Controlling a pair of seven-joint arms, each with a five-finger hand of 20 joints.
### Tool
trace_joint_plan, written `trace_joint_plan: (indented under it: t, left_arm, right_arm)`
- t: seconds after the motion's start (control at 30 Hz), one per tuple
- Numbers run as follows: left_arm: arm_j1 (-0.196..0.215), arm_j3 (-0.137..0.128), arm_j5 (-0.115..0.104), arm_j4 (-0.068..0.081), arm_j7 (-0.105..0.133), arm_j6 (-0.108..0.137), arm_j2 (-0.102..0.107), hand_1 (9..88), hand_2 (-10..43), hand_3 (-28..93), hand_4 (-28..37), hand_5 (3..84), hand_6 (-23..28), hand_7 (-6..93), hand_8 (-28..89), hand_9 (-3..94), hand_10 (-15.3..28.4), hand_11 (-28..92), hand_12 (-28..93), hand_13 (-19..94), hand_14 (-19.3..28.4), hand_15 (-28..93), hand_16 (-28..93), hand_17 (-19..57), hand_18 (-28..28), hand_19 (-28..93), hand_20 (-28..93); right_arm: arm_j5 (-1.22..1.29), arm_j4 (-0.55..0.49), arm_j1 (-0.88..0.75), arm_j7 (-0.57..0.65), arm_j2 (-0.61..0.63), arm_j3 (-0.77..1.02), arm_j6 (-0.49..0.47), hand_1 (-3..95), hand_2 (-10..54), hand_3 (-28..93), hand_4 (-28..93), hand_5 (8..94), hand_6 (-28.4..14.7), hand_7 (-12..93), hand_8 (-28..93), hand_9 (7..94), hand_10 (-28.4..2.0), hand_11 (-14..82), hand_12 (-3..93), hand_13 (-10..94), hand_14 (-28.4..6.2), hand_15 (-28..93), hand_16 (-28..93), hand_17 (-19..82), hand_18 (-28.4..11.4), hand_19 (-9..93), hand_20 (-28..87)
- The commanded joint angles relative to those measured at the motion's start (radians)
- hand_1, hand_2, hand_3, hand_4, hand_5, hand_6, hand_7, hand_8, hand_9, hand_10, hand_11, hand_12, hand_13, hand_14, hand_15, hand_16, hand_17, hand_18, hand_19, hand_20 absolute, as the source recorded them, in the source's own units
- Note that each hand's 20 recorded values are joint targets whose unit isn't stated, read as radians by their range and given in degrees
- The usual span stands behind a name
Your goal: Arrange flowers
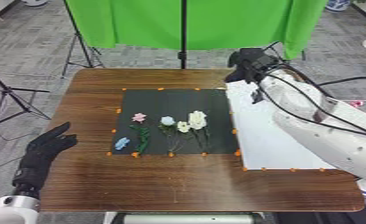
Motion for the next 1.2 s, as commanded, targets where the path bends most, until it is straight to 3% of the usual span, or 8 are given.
trace_joint_plan:
  t: [0.03, 0.37, 0.6, 0.87, 1.03, 1.2]
  left_arm:
    - [0.012, -0.001, 0.005, -0.001, -0.011, -0.011, -0.008, 31.0, 8.3, 69, -12.7, 38.8, 6.3, 8.7, -6, 44.0, 14.6, 20, 10, 37, 18.5, 18, -2, 6.0, 12.6, 15, 14]
    - [0.003, 0.002, 0.007, 0.003, -0.016, -0.022, -0.006, 31.0, 8.3, 68, -12.7, 38.8, 6.3, 8.6, -6, 44.1, 14.6, 20, 10, 37, 18.5, 18, -2, 6.0, 12.7, 15, 14]
    - [-0.002, 0.003, 0.007, 0.004, -0.023, -0.027, -0.001, 31.0, 8.3, 69, -12.6, 38.8, 6.3, 8.5, -6, 44.1, 14.5, 20, 10, 37, 18.5, 18, -2, 5.9, 12.7, 15, 14]
    - [-0.006, 0.005, 0.011, 0.006, -0.024, -0.032, -0.006, 31.0, 8.3, 69, -12.7, 38.8, 6.3, 8.5, -6, 44.1, 14.6, 20, 10, 37, 18.6, 18, -2, 6.0, 12.7, 15, 14]
    - [-0.004, 0.005, 0.01, 0.005, -0.019, -0.026, -0.005, 31.0, 8.3, 68, -12.7, 38.8, 6.3, 8.5, -6, 44.1, 14.6, 20, 10, 37, 18.5, 18, -2, 5.9, 12.7, 15, 14]
    - [0.005, -0.005, 0.011, -0.001, -0.018, -0.024, -0.005, 31.1, 8.4, 68, -12.8, 38.8, 6.3, 8.5, -6, 44.1, 14.5, 20, 10, 37, 18.5, 18, -2, 6.0, 12.6, 15, 14]
  right_arm:
    - [0.003, 0.148, -0.015, 0.131, -0.036, 0.017, -0.109, 20.7, -8.3, 65, -14, 53.4, -0.5, 11, -7, 68.2, -15.9, 13.9, 21.4, 82, -6.4, 65, 34, 56, -17.7, 93, 61]
    - [-0.027, 0.299, -0.039, 0.181, -0.084, 0.036, -0.129, 21.2, -8.6, 64, -13, 52.4, -0.5, 10, -7, 67.8, -16.4, 12.9, 21.3, 83, -6.8, 65, 34, 56, -18.5, 93, 60]
    - [-0.002, 0.335, -0.079, 0.207, -0.085, 0.065, -0.127, 23.5, -9.1, 65, -13, 53.5, 0.6, 11, -7, 68.7, -15.9, 13.6, 21.3, 83, -6.7, 65, 34, 56, -18.3, 93, 59]
    - [0.076, 0.351, -0.115, 0.172, -0.092, 0.052, 0.026, 40.4, -9.5, 69, -17, 60.3, 3.4, 18, -11, 75.2, -11.8, 17.9, 20.8, 86, -3.8, 66, 33, 59, -16.2, 93, 60]
    - [0.118, 0.351, -0.117, 0.171, -0.087, 0.023, 0.175, 55.6, -9.5, 61, -21, 68.9, 2.9, 21, 1, 86.4, -8.4, 7.2, 34.4, 89, -2.1, 66, 34, 62, -15.4, 93, 62]
    - [0.227, 0.205, -0.186, 0.209, -0.043, 0.124, 0.278, 60.5, -9.5, 61, -21, 77.5, 2.4, 24, 5, 91.9, -7.0, 7.3, 37.7, 92, -1.0, 66, 34, 65, -15.0, 93, 63]
